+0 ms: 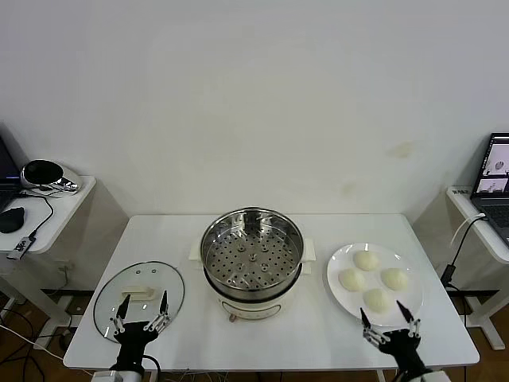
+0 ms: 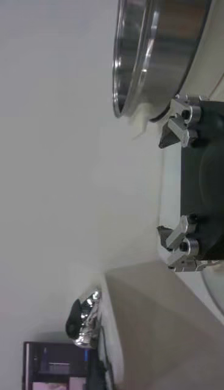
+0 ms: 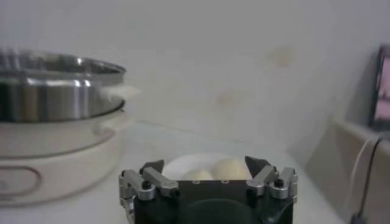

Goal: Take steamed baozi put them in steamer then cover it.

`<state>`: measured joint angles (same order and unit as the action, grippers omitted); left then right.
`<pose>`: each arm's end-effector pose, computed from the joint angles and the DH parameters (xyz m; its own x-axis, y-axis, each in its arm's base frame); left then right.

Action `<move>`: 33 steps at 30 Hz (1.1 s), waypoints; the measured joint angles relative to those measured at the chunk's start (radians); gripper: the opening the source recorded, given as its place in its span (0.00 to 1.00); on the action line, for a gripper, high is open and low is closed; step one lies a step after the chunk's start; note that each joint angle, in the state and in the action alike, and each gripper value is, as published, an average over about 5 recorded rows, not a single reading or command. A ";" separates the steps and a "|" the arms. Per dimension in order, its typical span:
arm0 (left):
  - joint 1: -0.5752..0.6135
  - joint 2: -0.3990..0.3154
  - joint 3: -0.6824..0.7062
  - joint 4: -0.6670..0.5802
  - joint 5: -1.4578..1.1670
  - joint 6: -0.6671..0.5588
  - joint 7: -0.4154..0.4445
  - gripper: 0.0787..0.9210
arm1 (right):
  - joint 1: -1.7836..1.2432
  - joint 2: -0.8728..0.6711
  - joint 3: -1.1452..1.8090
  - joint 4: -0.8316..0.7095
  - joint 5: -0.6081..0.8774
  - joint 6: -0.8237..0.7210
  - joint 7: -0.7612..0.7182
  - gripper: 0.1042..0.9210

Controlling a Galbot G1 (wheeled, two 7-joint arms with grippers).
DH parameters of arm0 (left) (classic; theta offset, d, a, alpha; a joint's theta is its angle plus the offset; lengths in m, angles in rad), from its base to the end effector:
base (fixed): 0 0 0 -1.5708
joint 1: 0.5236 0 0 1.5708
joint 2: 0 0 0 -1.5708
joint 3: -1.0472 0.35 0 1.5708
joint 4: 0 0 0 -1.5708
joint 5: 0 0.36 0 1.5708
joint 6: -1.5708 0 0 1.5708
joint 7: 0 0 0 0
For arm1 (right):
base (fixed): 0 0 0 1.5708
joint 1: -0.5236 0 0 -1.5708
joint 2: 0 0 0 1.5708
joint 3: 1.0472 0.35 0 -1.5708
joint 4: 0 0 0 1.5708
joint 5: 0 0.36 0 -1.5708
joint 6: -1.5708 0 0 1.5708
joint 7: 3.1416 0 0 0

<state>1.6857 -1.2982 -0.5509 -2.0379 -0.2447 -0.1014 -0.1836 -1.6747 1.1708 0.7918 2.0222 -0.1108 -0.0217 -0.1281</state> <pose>0.1516 0.0590 -0.3349 -0.9934 -0.0849 0.0777 -0.0845 0.9964 0.0082 0.1681 -0.1542 -0.3002 -0.9794 -0.0451 0.1967 -0.1455 0.8332 -0.5334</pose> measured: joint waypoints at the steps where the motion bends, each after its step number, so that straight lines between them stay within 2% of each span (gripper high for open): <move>1: -0.002 0.001 0.000 0.001 0.003 0.002 -0.001 0.88 | 0.010 -0.014 0.002 -0.005 -0.016 -0.004 -0.006 0.88; 10: -0.024 0.021 -0.012 0.006 0.038 0.034 -0.011 0.88 | 0.237 -0.299 -0.026 -0.133 -0.210 -0.041 -0.174 0.88; 18: -0.034 0.024 -0.018 0.002 0.082 0.046 -0.016 0.88 | 0.615 -0.531 -0.286 -0.317 -0.247 -0.053 -0.406 0.88; 25: -0.039 0.028 -0.028 -0.007 0.104 0.052 -0.024 0.88 | 0.976 -0.623 -0.623 -0.486 -0.223 -0.046 -0.615 0.88; 33: -0.041 0.030 -0.033 -0.015 0.120 0.057 -0.026 0.88 | 1.252 -0.661 -0.933 -0.624 -0.181 -0.029 -0.823 0.88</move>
<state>1.6446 -1.2681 -0.5835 -2.0529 -0.1250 -0.0445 -0.2097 -0.4230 0.5097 -0.1415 1.3986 -0.2918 -0.0511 -0.9514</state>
